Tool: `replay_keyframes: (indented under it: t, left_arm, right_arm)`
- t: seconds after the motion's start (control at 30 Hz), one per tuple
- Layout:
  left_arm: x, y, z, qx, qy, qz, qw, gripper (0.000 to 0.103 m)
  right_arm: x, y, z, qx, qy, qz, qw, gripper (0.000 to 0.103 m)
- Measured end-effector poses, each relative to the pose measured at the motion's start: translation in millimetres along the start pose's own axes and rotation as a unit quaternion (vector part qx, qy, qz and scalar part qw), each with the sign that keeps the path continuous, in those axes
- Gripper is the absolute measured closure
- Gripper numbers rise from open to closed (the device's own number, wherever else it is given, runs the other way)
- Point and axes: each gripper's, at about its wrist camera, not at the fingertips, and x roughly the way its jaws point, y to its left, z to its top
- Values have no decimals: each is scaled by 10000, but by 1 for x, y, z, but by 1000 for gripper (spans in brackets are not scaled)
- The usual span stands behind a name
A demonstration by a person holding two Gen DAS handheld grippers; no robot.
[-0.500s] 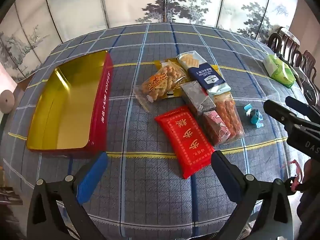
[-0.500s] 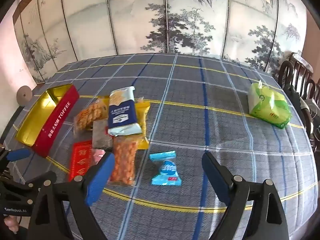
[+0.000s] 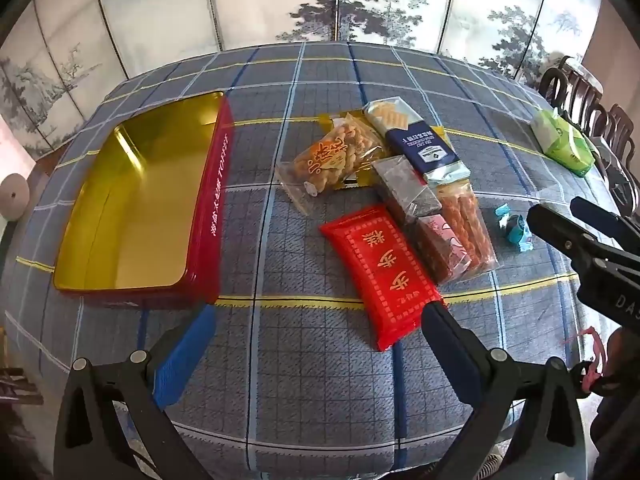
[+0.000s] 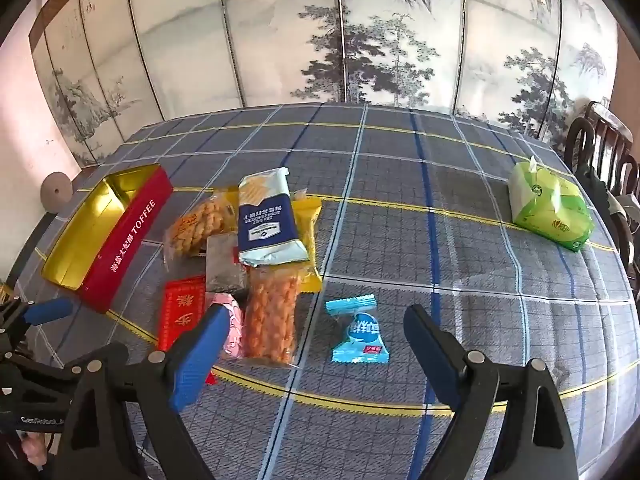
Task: Organize snacks
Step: 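Move both tools toward the snacks, right tool approaching the blue candy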
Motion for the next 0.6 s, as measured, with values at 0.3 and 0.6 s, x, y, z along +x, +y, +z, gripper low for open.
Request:
replay_keyframes:
  t: [0.3,0.6]
  left_arm:
    - [1,3,-2,-71,-5,110,9999,2]
    - [2,6,-2,-112,10,196,9997,2]
  right_arm:
    - [0,2,0,-109,30,-131,9998,12]
    - [-1,1,-1,-148,43,-199,9997,12]
